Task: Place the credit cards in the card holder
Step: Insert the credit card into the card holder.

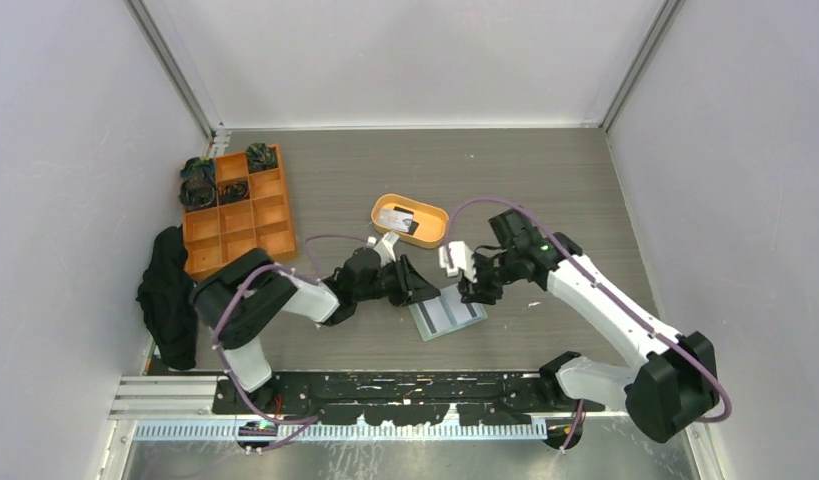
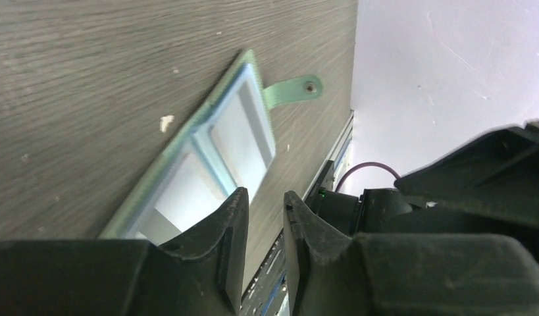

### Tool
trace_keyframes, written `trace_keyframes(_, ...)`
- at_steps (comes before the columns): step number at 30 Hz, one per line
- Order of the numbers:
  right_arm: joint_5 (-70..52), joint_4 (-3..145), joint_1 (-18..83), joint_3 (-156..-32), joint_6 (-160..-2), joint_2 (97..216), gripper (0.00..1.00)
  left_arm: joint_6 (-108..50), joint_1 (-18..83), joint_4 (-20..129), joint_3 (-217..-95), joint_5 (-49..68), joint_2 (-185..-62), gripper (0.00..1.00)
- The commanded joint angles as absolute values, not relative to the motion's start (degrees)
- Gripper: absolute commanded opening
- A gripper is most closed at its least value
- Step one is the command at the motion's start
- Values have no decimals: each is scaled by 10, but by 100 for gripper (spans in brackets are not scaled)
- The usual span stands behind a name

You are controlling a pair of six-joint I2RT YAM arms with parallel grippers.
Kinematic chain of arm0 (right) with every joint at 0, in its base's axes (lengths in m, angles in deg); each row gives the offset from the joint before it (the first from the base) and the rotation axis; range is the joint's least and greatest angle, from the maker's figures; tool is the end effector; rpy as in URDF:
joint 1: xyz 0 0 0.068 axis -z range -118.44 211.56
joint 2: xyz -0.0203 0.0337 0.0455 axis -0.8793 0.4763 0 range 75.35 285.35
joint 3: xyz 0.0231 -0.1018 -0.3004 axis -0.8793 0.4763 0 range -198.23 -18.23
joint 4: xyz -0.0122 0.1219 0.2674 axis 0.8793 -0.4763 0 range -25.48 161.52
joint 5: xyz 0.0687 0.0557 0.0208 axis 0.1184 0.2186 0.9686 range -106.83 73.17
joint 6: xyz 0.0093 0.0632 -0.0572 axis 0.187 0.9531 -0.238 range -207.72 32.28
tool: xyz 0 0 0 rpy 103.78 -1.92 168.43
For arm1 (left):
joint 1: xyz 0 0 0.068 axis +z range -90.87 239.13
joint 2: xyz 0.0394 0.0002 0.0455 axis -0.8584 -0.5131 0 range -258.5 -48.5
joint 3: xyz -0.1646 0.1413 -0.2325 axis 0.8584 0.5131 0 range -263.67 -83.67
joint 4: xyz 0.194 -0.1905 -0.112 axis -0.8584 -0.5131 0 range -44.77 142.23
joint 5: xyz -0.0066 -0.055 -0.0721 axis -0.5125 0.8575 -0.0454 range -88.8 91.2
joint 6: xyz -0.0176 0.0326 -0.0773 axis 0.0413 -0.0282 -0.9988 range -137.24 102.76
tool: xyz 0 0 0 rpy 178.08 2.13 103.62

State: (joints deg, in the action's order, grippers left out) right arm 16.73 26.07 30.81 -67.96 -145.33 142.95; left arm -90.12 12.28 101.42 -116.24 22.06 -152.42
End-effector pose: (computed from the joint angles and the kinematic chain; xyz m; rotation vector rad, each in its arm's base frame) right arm 0.1914 0.1625 0.2495 -1.8686 1.6669 0.5949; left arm 0.2368 -0.2919 0.1146 -0.2459 2.3555 -1.5842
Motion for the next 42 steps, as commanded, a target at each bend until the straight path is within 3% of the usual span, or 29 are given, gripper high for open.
trace_keyframes(1,327,244,374,-710,-1382,1397,43,-800,125,927,-1148,176,-1420,27)
trace_keyframes(5,369,318,430,-706,-1154,1402,53,-710,125,866,-1120,131,-1311,27)
trace_keyframes(9,380,360,465,-681,-1028,1431,61,-634,126,816,-1083,67,-1182,27)
trace_keyframes(10,375,366,469,-682,-1006,1445,62,-619,126,812,-1071,54,-1152,32)
trace_keyframes(15,333,301,470,-718,-1012,1549,64,-605,129,825,-1004,0,-1037,84)
trace_keyframes(17,315,285,470,-732,-1015,1578,63,-623,131,850,-977,-2,-1013,97)
trace_keyframes(22,300,289,470,-734,-1013,1613,60,-666,131,934,-931,56,-1019,93)
trace_keyframes(29,284,276,468,-754,-1016,1667,47,-716,132,1015,-914,106,-1090,82)
trace_keyframes(42,228,262,463,-780,-1019,1731,46,-746,123,1127,-912,139,-1212,67)
